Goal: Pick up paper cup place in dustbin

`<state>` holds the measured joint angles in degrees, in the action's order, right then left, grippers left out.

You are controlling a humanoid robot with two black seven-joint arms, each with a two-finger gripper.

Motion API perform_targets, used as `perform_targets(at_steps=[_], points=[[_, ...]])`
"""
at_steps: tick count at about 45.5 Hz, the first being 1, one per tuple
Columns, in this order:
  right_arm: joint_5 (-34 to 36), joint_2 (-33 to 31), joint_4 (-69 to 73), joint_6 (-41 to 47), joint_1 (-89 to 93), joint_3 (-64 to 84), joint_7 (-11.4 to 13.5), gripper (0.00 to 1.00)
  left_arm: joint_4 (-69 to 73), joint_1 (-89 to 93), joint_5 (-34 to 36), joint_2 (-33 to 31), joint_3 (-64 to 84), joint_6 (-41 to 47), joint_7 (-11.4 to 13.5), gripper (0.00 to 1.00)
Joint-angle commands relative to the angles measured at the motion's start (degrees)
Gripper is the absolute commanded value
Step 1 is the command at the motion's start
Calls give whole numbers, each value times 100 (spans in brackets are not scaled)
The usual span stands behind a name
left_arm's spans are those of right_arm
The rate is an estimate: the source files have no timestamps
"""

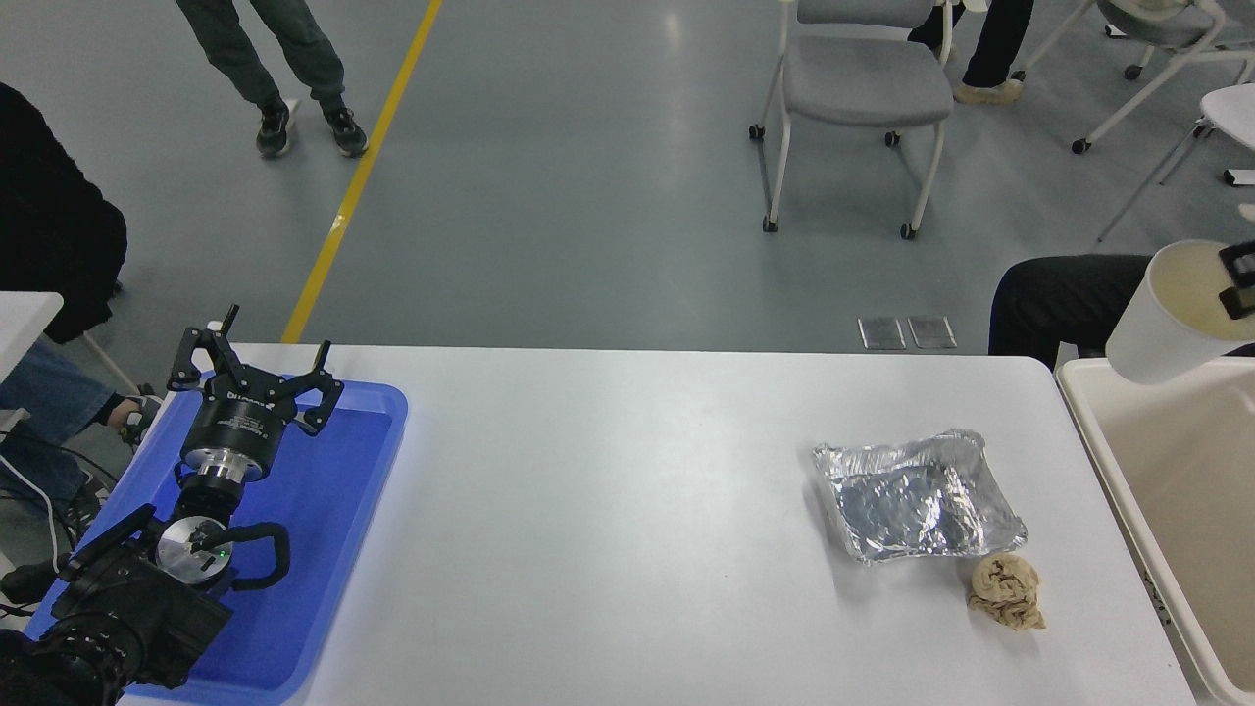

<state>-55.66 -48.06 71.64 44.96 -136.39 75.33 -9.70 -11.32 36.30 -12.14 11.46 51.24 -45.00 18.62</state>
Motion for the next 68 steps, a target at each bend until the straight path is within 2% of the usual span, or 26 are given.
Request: perform_targets(at_steps=[1, 5, 13, 24, 31, 39, 43, 49, 53, 68], points=[[-709, -687, -1178, 4, 1429, -747, -15, 0, -2, 9, 1, -3, 0, 0, 1, 100], [-885, -801, -1521, -215, 2203, -1213, -15, 0, -2, 9, 1, -3, 0, 0, 1, 100], [-946, -810, -2250, -1428, 3750, -1758, 3, 0, -2, 9, -8, -3, 0, 0, 1, 100], [-640, -705, -3392, -2492, 5894, -3076, 73, 0, -2, 9, 1, -3, 0, 0, 1, 100], [-270, -213, -4420, -3002, 7300, -4025, 73, 0, -2, 9, 1, -3, 0, 0, -8, 100], [792, 656, -5695, -3511, 8619, -4395, 82, 0, -2, 9, 1, -3, 0, 0, 1, 100], [1285, 991, -6056, -3609, 8954, -4396, 117, 0, 16, 9, 1, -3, 0, 0, 1, 100], [2242, 1378, -6425, -3618, 9227, -4404, 380, 0, 16, 9, 1, -3, -9, 0, 1, 100], [2630, 1457, -6461, -3618, 9262, -4404, 477, 0, 16, 9, 1, -3, 0, 0, 1, 100], [2710, 1484, -6470, -3635, 9350, -4518, 513, 0, 16, 0, 1, -3, 0, 0, -8, 100]])
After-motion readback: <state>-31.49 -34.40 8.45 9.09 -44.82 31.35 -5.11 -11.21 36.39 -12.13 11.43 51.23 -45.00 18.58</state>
